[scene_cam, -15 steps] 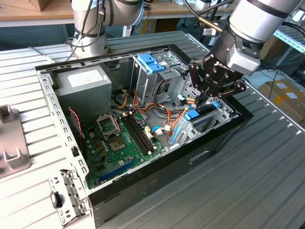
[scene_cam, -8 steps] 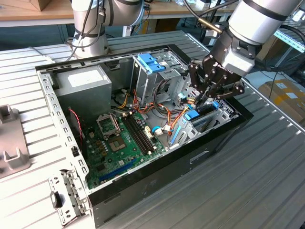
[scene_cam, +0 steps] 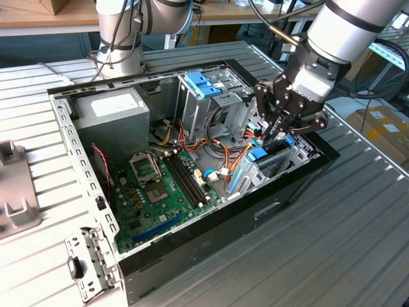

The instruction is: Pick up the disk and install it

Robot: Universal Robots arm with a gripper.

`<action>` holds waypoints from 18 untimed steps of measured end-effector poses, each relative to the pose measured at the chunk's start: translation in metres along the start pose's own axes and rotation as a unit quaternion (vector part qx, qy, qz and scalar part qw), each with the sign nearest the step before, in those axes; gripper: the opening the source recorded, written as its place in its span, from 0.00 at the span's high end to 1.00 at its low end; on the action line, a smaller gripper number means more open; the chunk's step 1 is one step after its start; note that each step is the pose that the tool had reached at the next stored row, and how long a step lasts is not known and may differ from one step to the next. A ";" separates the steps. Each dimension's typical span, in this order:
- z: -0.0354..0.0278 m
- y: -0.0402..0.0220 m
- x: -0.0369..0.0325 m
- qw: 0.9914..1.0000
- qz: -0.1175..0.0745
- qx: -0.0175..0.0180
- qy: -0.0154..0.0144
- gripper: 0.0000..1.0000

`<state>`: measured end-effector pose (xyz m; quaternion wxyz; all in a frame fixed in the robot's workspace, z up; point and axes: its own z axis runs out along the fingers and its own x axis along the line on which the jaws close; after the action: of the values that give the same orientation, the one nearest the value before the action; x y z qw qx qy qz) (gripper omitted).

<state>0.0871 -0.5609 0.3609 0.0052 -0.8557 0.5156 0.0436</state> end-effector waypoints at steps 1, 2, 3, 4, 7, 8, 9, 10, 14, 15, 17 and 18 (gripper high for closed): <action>0.0001 -0.0004 0.0002 1.000 0.005 0.000 0.000 0.82; 0.0003 -0.0007 0.0004 1.000 0.010 0.001 0.000 0.82; 0.0005 -0.0013 0.0007 1.000 0.017 0.001 -0.001 0.82; 0.0005 -0.0017 0.0009 1.000 0.021 0.002 -0.001 0.82; 0.0012 -0.0032 0.0018 0.999 0.039 0.003 -0.001 0.82; 0.0013 -0.0036 0.0020 0.999 0.043 0.003 -0.002 0.82; 0.0015 -0.0039 0.0022 0.999 0.047 0.004 -0.002 0.82; 0.0018 -0.0044 0.0025 0.999 0.053 0.004 -0.002 0.82; 0.0024 -0.0058 0.0033 0.998 0.068 0.005 -0.002 0.82; 0.0025 -0.0062 0.0035 0.997 0.072 0.006 -0.003 0.82; 0.0029 -0.0070 0.0039 0.997 0.080 0.006 -0.003 0.82; 0.0030 -0.0074 0.0041 0.996 0.084 0.007 -0.003 0.82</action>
<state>0.0953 -0.5609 0.3573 0.0088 -0.8092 0.5860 0.0429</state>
